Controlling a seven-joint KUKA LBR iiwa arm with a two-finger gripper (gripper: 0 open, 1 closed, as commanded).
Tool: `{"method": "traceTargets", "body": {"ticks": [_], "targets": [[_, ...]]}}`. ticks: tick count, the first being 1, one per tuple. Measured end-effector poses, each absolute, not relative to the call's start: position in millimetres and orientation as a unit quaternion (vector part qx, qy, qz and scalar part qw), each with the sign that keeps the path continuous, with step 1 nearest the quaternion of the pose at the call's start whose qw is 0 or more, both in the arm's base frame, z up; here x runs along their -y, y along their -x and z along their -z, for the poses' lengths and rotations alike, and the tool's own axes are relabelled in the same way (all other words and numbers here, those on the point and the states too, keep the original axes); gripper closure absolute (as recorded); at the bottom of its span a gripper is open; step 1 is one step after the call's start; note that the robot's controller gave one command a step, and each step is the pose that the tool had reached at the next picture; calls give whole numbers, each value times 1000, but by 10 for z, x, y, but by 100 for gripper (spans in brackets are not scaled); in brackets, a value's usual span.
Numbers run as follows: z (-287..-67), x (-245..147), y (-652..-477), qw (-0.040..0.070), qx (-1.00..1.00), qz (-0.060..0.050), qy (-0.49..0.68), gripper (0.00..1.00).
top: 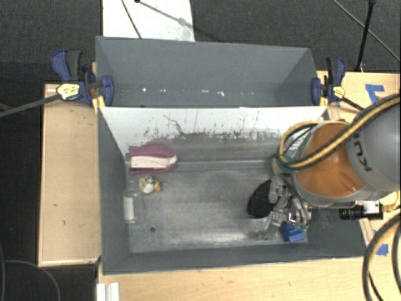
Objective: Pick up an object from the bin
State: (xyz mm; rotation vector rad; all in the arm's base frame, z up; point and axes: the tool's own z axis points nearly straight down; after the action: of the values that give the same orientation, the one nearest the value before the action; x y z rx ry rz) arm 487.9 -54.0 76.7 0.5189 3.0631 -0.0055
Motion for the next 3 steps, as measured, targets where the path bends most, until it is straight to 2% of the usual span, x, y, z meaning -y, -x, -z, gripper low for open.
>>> {"method": "traceTargets", "body": {"ticks": [1,2,3], "targets": [[-757,590,-5021,12,-991,2,-136,0],[-738,401,-5492,5,-1000,0,26,0],[-735,1320,-5665,5,-995,1,95,0]]}}
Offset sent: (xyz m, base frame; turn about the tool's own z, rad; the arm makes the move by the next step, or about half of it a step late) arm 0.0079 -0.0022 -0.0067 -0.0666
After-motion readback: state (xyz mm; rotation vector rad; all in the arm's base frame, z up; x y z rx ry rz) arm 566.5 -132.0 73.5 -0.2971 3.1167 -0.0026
